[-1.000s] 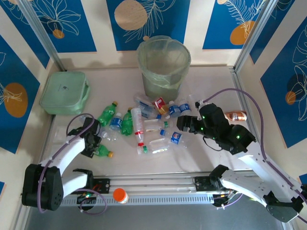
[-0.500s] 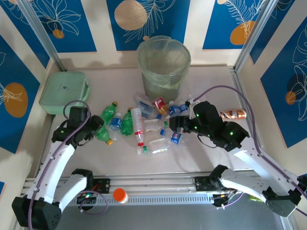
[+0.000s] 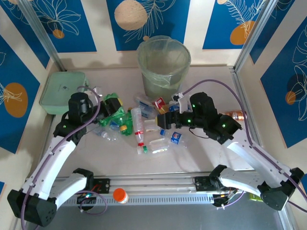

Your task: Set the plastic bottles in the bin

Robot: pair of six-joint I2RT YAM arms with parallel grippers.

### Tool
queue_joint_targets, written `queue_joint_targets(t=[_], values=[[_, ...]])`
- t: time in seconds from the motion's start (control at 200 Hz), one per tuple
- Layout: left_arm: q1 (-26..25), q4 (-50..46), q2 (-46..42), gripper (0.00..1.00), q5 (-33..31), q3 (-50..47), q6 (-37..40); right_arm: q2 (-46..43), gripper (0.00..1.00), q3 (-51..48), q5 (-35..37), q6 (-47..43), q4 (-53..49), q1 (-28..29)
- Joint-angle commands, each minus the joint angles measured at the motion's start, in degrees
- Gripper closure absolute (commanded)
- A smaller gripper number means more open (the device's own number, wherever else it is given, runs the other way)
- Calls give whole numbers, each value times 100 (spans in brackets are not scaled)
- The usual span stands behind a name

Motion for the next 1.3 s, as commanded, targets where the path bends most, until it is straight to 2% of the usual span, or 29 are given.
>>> queue_joint_targets(t=[0.0, 0.05, 0.13, 0.255, 0.42, 0.57, 0.915, 1.295], values=[[-229, 1564, 122, 71, 746, 139, -269, 122, 14, 241, 57, 225, 180, 201], [-314, 2145, 216, 71, 1007, 71, -467, 91, 14, 235, 216, 28, 329, 415], [-446, 2951, 351, 71, 1319, -24, -687, 43, 14, 192, -262, -331, 765, 595], [-669, 3971, 503, 71, 1555, -125, -1013, 324, 14, 398, -1820, -158, 1272, 381], [-930, 4877, 723, 71, 1693, -116, -1357, 842, 14, 766, -2483, 140, 1447, 255], [-986, 5074, 770, 71, 1614, -99, -1411, 1111, 20, 838, -3025, 438, 1930, 155], [-1122, 5423, 884, 74, 1586, -44, -1539, 1352, 44, 683, -2940, 670, 2477, 179], [-1170, 5433, 911, 73, 1559, -45, -1548, 1334, 83, 658, -2863, 583, 2565, 297]])
